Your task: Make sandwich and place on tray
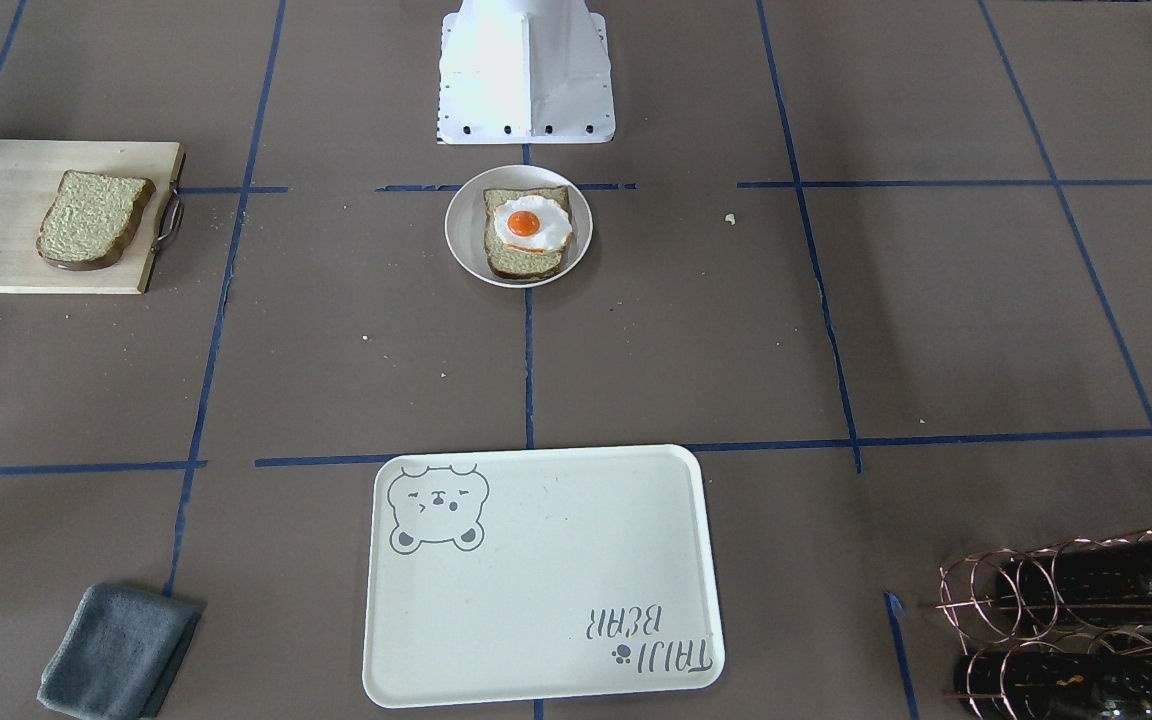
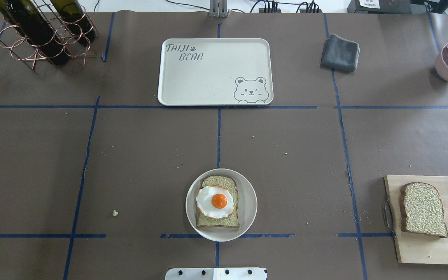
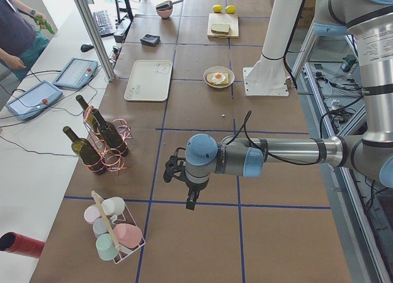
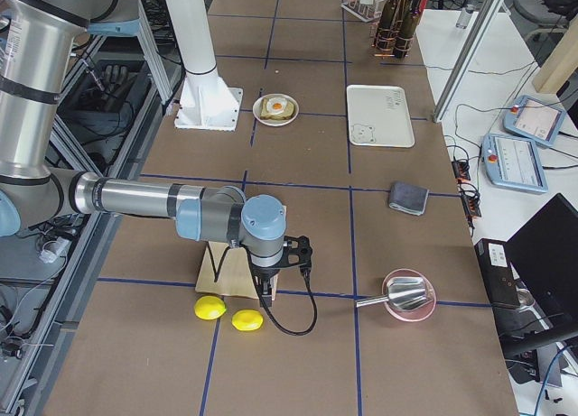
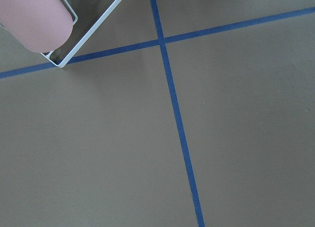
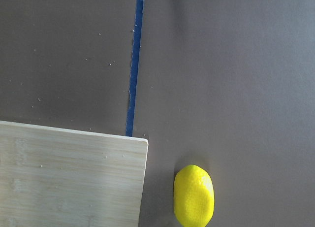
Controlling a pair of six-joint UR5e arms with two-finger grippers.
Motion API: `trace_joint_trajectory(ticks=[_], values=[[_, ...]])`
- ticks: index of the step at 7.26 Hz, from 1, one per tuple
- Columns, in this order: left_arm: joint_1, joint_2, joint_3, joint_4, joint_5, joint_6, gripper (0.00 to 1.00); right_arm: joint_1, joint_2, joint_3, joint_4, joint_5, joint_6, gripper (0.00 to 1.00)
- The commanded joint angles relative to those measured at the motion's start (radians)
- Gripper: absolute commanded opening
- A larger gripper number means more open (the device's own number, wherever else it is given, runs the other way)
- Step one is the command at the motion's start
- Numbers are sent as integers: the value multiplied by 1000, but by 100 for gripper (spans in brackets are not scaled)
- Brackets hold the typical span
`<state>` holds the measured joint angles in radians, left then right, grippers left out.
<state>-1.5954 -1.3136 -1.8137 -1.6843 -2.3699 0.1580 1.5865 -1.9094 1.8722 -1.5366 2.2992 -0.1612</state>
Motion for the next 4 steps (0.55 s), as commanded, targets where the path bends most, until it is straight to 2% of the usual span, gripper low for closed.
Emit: trace_joint_trajectory(ticks=[1,2,3,4], values=[[0,1,-1,0,0,0,100,-6,-14,12,162,64,6,100],[2,2,-1,0,0,0,100,-10,-10,2,186,235,9,100],[2,1,-1,-1,0,0,100,-10,-19,8,193,352,20,100],[2,1,-1,-1,0,0,100,-45,-25,10,203,279,50,100]])
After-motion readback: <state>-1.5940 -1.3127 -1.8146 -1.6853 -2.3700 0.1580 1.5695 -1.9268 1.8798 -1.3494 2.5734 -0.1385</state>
